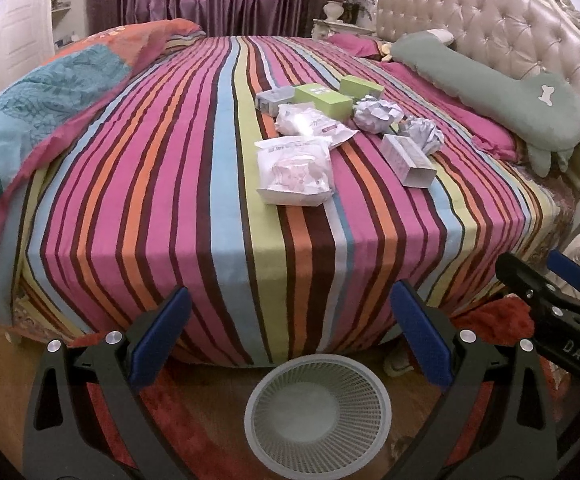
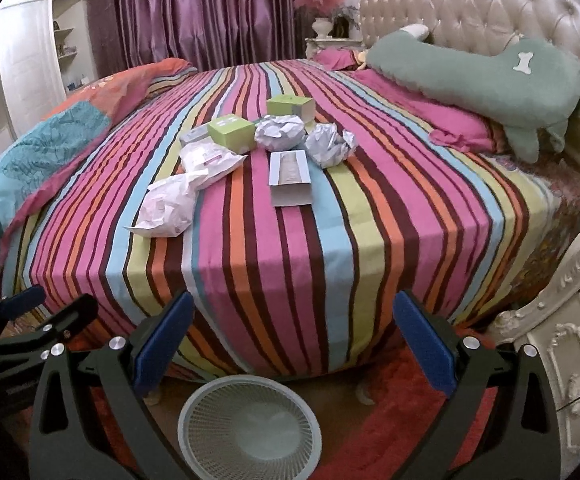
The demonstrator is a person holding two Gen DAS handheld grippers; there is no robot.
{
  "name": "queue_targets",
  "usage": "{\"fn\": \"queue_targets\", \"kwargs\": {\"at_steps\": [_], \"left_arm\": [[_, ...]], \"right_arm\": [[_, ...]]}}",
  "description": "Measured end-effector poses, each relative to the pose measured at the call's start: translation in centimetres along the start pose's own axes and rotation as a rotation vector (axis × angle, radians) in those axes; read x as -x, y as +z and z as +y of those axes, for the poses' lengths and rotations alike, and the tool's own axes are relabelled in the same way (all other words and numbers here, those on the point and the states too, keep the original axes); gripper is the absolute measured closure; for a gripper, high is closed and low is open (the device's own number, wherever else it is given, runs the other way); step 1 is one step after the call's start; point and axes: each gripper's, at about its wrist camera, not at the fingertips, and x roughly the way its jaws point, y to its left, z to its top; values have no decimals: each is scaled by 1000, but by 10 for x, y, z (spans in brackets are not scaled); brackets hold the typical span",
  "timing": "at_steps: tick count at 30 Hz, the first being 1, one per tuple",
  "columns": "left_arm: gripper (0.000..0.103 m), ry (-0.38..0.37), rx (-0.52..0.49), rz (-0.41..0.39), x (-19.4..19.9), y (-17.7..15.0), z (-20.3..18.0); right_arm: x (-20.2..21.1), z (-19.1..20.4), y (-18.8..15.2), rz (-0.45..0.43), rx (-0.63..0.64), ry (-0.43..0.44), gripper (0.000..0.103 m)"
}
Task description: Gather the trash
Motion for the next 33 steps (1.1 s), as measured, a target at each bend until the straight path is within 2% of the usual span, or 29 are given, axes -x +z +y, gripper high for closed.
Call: {"fn": "queue_targets", "kwargs": {"at_steps": [13, 22, 33], "left_arm": [[6, -15, 22, 49, -42, 23, 0], [6, 4, 55, 60, -72, 50, 6], [6, 15, 106, 91, -109, 79, 6]], "right_arm": [[-29, 2, 18, 1, 14, 13, 8], [-55, -15, 52, -6, -18, 19, 7], [-93, -12, 74, 27, 4, 29, 8]]}}
